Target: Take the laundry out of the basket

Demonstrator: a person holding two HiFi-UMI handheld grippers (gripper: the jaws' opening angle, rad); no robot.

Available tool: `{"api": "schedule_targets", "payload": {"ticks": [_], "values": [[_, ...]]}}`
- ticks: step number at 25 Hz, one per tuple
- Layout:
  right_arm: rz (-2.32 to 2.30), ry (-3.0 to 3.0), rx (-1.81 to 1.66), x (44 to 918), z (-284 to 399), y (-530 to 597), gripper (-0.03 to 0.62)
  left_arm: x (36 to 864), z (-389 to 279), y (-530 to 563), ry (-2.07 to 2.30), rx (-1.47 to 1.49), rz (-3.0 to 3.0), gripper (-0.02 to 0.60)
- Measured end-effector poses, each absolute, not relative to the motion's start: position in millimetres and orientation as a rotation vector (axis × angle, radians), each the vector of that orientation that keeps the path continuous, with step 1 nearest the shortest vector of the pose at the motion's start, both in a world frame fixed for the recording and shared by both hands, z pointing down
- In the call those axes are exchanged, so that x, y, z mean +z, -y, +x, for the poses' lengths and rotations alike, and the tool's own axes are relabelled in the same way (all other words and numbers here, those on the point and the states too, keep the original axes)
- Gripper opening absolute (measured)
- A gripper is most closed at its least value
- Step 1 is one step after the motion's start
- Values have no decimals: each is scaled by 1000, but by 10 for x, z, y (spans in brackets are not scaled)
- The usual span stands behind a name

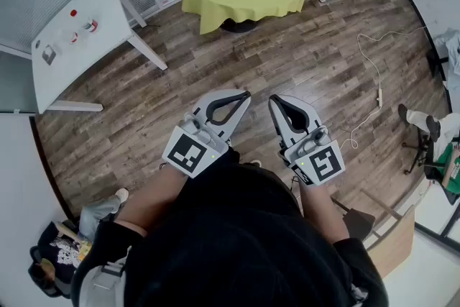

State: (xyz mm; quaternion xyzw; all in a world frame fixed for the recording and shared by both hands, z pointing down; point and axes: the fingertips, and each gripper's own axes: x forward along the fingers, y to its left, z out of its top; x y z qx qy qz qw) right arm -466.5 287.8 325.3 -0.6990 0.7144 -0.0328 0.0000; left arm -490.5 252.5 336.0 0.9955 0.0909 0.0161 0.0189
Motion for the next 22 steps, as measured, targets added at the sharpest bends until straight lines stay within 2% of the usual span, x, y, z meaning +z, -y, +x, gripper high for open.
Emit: {"api": "schedule_targets", "payload": {"ticks": [22], "values": [[-2227,-2214,-119,3249,-4628,-2856,25,3352,-4892,-2465,-313,15,3057,11]]}}
